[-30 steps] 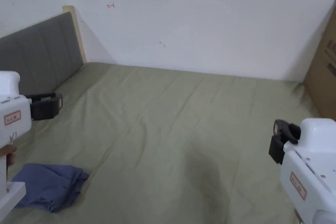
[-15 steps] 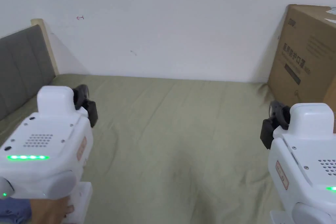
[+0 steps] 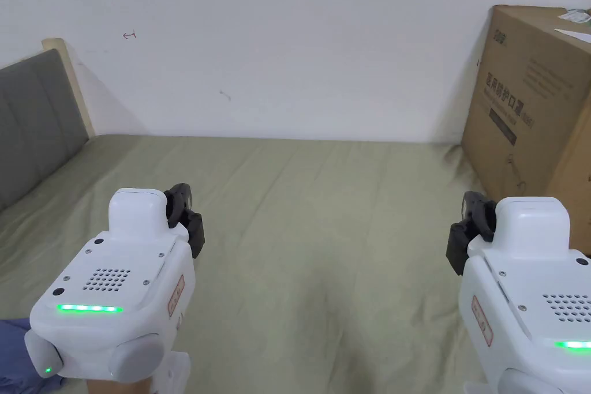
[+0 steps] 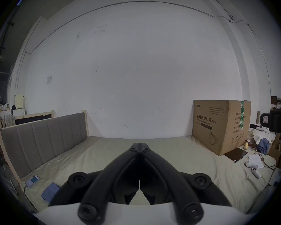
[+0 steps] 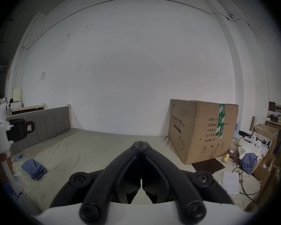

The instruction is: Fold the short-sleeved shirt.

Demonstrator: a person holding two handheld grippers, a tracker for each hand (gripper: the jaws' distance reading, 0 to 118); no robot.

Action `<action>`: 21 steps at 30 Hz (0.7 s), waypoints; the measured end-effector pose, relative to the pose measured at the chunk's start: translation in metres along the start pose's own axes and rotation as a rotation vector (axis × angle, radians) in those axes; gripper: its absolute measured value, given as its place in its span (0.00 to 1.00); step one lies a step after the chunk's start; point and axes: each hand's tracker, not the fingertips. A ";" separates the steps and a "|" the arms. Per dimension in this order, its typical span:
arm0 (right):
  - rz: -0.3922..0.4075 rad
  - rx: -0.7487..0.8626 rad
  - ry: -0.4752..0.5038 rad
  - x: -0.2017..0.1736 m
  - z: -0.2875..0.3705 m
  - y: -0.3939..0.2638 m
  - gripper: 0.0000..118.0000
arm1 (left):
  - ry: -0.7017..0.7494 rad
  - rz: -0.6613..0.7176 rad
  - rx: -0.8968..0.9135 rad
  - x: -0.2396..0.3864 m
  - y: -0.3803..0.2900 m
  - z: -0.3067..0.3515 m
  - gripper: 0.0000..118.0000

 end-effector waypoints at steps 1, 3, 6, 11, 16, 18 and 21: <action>-0.001 0.002 -0.001 -0.001 0.000 0.000 0.00 | 0.003 -0.002 -0.006 0.000 0.001 0.001 0.00; -0.005 0.003 -0.002 -0.001 0.001 0.002 0.00 | -0.002 -0.008 -0.007 -0.001 0.000 0.001 0.00; -0.010 0.005 -0.003 -0.001 0.001 0.003 0.00 | -0.003 -0.012 -0.010 -0.001 0.000 0.001 0.00; 0.000 0.008 -0.001 -0.001 0.002 0.006 0.00 | -0.011 -0.011 -0.006 -0.002 -0.001 0.000 0.00; 0.008 0.012 -0.006 0.004 -0.001 0.008 0.00 | -0.013 -0.020 -0.011 -0.001 0.000 -0.001 0.00; 0.005 0.014 -0.005 0.003 0.000 0.009 0.00 | -0.009 -0.032 -0.008 0.000 0.000 0.000 0.00; 0.010 0.015 -0.005 0.002 0.000 0.011 0.00 | -0.015 -0.025 -0.009 -0.001 0.001 0.000 0.00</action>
